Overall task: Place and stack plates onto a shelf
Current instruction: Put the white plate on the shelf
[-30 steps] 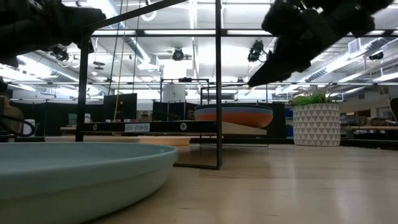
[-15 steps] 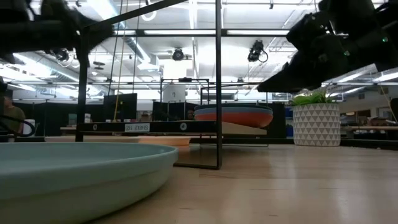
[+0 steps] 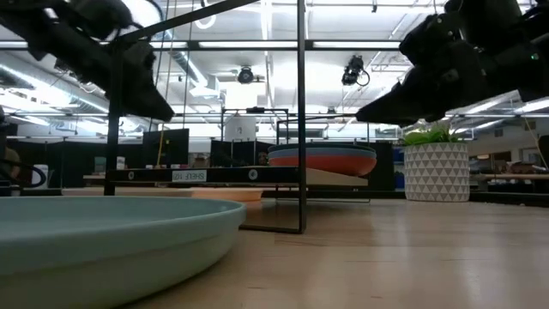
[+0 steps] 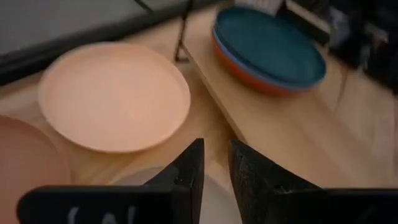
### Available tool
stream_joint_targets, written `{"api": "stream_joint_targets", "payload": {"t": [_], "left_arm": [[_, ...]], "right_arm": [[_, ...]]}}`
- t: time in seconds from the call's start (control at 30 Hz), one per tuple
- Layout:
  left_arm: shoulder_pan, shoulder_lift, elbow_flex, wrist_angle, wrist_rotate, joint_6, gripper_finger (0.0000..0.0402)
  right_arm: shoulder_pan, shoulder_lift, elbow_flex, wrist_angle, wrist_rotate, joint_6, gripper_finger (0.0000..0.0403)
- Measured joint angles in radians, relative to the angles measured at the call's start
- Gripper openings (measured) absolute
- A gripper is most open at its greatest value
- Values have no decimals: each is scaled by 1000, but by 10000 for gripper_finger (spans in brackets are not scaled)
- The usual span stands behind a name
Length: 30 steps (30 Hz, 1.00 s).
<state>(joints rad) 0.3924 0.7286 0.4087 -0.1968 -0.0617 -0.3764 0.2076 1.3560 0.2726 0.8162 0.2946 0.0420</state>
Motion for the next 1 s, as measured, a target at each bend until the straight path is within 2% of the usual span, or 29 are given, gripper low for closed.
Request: {"api": "stream_joint_targets", "payload": {"t": [0.27, 0.5, 0.7, 0.83, 1.0], "left_arm": [[65, 252, 70, -19, 30, 200, 78], [118, 479, 219, -126, 32, 392, 78], [121, 651, 302, -139, -26, 472, 79], [120, 743, 364, -145, -31, 503, 106], [119, 832, 424, -155, -30, 597, 167]], "right_arm": [[22, 0, 0, -8, 0, 68, 105], [29, 0, 0, -14, 33, 88, 105], [62, 1, 0, -73, 52, 130, 105], [89, 1, 0, -71, 60, 114, 105], [110, 1, 0, -72, 64, 94, 105]]}}
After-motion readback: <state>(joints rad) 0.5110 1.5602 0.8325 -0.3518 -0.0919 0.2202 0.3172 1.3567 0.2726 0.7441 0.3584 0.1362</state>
